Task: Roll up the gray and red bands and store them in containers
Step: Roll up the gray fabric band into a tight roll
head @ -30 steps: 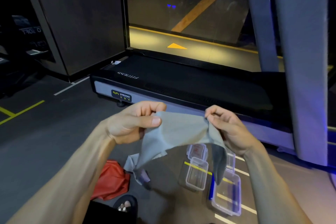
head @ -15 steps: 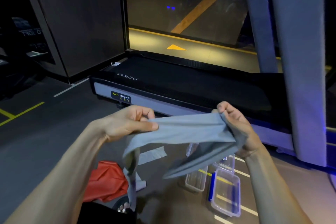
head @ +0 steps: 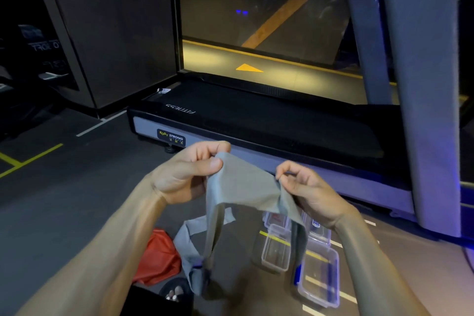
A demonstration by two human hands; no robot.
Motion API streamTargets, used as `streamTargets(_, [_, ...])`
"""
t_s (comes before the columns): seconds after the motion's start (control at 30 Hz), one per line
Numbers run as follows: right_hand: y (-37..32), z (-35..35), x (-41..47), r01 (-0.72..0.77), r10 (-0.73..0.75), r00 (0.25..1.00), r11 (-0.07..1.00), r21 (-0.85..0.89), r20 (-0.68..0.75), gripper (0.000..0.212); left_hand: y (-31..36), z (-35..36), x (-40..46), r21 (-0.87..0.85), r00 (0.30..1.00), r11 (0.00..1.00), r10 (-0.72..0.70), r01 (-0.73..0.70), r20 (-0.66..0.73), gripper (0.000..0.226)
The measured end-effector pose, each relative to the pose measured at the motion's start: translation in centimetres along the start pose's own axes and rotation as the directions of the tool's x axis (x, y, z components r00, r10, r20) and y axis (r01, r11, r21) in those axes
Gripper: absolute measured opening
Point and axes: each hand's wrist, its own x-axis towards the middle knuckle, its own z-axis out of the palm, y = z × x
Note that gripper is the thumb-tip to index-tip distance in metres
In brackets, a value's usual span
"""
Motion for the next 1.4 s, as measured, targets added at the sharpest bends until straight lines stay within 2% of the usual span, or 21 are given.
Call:
streamTargets(0.1, [0.4,0.9,0.4,-0.011,0.012,1.000,0.998,-0.066,0.023,0.029,-0.4,0.7,0.4,-0.082,0.999,0.996,0.046,-0.047,-0.002,0.039])
streamTargets(0.23, [0.4,1.6,0.6,-0.012,0.013,1.000,0.996,-0.085,0.014,0.004,-0.1,1.1,0.5,-0.116,0.990,0.985,0.116,-0.126,-0.082,0.037])
streamTargets(0.37, [0.5,2.2,0.8,0.027,-0.030,1.000,0.949,-0.314,-0.004,0.002,-0.2,1.2,0.4,-0.076,0.994,0.994,0.073,-0.079,-0.078,0.038])
streamTargets(0.43, [0.7,2.4,0.9,0.034,-0.029,0.999,0.935,-0.354,0.017,0.005,-0.2,1.2,0.3,-0.033,0.997,0.998,0.043,-0.046,-0.064,0.037])
streamTargets(0.53, [0.6,2.0,0.6,0.051,-0.050,0.999,0.967,-0.249,0.011,0.006,0.0,0.9,-0.1,0.062,0.997,0.998,-0.023,0.028,-0.075,0.035])
streamTargets(0.6, [0.3,1.8,0.4,0.073,-0.072,0.997,0.996,-0.056,0.025,0.004,-0.1,0.6,-0.3,0.144,0.993,0.984,-0.095,0.105,-0.076,0.031])
streamTargets(0.67, [-0.3,2.2,0.3,0.098,-0.106,0.993,0.987,0.131,0.054,0.011,-0.4,0.6,-0.3,0.207,0.987,0.965,-0.155,0.163,-0.051,0.017])
streamTargets(0.7, [-0.6,2.6,0.4,0.109,-0.123,0.990,0.977,0.185,0.071,0.013,-0.6,0.4,-0.1,0.237,0.982,0.953,-0.182,0.189,-0.050,0.020])
streamTargets(0.77, [-1.3,3.7,0.6,0.142,-0.173,0.979,0.961,0.239,0.112,0.012,-1.0,0.3,0.2,0.281,0.975,0.933,-0.216,0.224,-0.060,0.026])
streamTargets(0.83, [-1.7,4.9,0.9,0.166,-0.203,0.970,0.955,0.247,0.135,0.008,-1.0,0.3,0.3,0.298,0.975,0.928,-0.214,0.224,-0.064,0.021])
streamTargets(0.97, [-1.6,6.4,1.4,0.182,-0.193,0.976,0.976,0.118,0.100,0.004,-1.1,0.3,0.5,0.340,0.978,0.918,-0.193,0.206,-0.074,0.015])
streamTargets(1.07, [-1.7,6.7,1.4,0.169,-0.157,0.982,0.978,-0.122,0.101,0.004,-1.1,0.2,0.5,0.371,0.977,0.904,-0.185,0.212,-0.109,0.052])
streamTargets(1.1, [-1.7,6.6,1.3,0.160,-0.142,0.984,0.967,-0.197,0.106,0.004,-1.2,0.2,0.5,0.388,0.976,0.896,-0.182,0.214,-0.117,0.053])
streamTargets(1.2, [-2.0,5.6,1.0,0.151,-0.125,0.988,0.913,-0.379,0.094,0.004,-1.1,0.2,0.5,0.499,0.975,0.839,-0.161,0.218,-0.156,0.017])
streamTargets(1.27, [-2.4,5.1,0.9,0.166,-0.144,0.986,0.890,-0.424,0.084,0.006,-1.2,0.3,0.5,0.533,0.971,0.813,-0.172,0.235,-0.166,0.012])
streamTargets(1.33, [-2.8,5.0,0.8,0.174,-0.173,0.985,0.948,-0.267,0.028,0.006,-1.4,0.3,0.4,0.545,0.956,0.785,-0.248,0.294,-0.158,0.013])
streamTargets(1.4, [-3.5,4.8,0.8,0.197,-0.196,0.979,0.980,0.011,-0.061,0.003,-1.6,0.2,0.2,0.597,0.937,0.728,-0.321,0.337,-0.136,0.023])
